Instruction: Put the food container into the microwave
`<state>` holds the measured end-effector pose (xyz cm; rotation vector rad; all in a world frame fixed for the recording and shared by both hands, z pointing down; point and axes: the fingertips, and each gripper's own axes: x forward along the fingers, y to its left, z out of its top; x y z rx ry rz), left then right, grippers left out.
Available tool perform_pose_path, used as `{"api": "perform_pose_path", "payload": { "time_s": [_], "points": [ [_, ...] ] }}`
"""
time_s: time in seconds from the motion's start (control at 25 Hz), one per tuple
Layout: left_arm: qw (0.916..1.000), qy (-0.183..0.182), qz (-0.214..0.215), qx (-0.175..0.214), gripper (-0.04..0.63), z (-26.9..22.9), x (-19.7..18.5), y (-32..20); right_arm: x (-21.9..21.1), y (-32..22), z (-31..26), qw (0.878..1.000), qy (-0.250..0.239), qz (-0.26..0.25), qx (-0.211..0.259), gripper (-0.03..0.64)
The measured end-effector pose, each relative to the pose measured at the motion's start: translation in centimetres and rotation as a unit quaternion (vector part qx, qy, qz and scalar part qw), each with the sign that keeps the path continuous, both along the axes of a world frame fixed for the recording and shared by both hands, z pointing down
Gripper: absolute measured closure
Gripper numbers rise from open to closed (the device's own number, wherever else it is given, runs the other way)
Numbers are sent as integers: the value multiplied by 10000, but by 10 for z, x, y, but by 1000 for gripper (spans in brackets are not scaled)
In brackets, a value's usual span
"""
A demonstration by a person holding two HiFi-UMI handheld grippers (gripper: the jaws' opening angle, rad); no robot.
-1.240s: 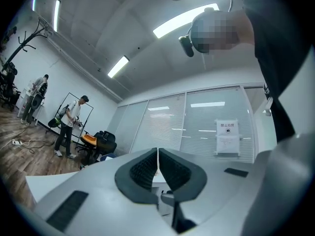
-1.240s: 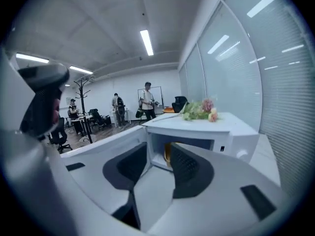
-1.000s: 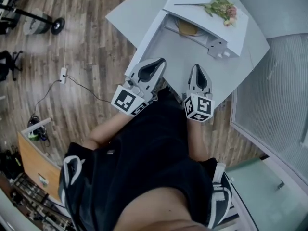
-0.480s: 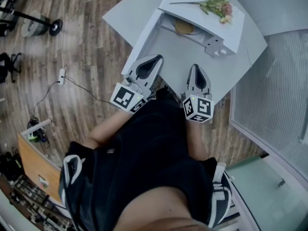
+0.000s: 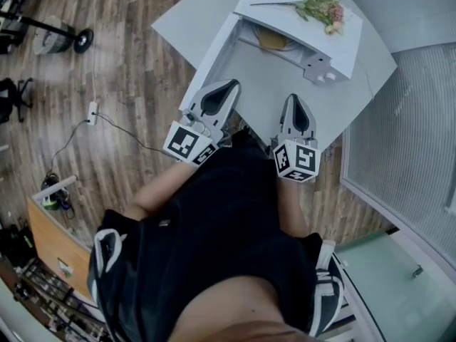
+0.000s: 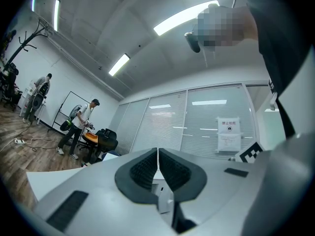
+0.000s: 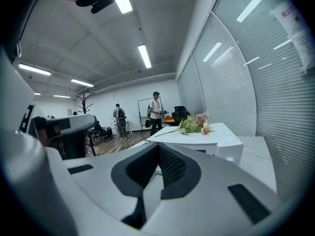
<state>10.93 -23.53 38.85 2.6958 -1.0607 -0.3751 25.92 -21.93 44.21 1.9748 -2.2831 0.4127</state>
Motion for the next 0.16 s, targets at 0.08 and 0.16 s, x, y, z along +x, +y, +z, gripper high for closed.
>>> {"api": "perform_pose_path", "payload": {
  "time_s": [0.08, 0.16],
  "points": [
    [10000, 3, -4, -2, 565, -1, 1, 0, 1, 0, -3, 10000, -2, 4, 25, 594],
    [10000, 1, -2, 1, 565, -2, 1, 0, 2, 0, -6, 10000, -20, 8, 46, 594]
  ]
}}
